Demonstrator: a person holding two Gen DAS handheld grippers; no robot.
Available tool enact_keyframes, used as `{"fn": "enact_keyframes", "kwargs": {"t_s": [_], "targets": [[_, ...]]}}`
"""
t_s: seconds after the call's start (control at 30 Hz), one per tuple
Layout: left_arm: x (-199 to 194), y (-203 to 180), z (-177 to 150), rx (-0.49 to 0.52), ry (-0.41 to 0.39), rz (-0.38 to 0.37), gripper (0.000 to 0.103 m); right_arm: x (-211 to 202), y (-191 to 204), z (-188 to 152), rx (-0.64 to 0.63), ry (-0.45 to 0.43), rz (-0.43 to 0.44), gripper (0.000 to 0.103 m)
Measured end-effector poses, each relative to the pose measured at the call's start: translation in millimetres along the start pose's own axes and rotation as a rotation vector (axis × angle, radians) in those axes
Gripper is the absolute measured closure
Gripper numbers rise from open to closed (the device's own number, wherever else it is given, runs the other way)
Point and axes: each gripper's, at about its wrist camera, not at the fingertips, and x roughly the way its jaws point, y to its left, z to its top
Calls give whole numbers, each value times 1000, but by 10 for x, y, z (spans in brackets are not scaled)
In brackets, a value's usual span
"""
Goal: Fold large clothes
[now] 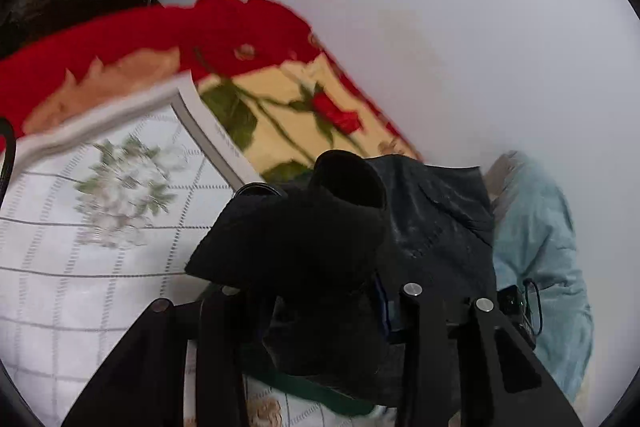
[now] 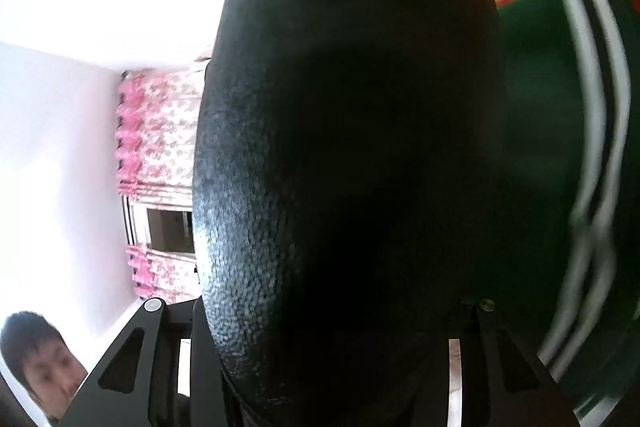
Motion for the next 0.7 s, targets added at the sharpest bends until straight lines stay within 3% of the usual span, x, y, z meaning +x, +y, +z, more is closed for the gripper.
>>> {"fn": "enact_keyframes", "kwargs": {"t_s": [0.13, 0.3, 0.37, 0.4, 0.43, 0.47, 0.53, 0.6, 0.67, 0.7], "targets": [[465, 167, -131, -11, 77, 54, 69, -65, -593, 142, 104, 28, -49, 57], [522, 263, -266, 36, 136, 127, 60, -235, -579, 62, 137, 23, -162, 45], [461, 229, -304, 68, 151, 165, 57, -313, -416, -75, 107, 19, -266, 33], [437, 215, -323, 84, 156, 179, 54, -363, -323, -160, 93, 10, -326, 16], [394, 175, -332, 107, 159, 198, 43, -410, -241, -232, 76, -7, -371, 1], [335, 126, -342, 134, 157, 213, 25, -460, -101, -343, 43, -37, -442, 0], [189, 15, -362, 198, 142, 242, 8, -500, 179, -635, -28, -73, -591, 0], [28, -116, -386, 267, 129, 289, 7, -430, 528, -957, -84, -128, -761, 0], [-154, -267, -419, 336, 122, 332, 6, -204, 923, -1667, -169, -192, -972, 0], [-264, -349, -437, 370, 116, 352, 5, -90, 1053, -1812, -207, -224, -1079, 0]]}}
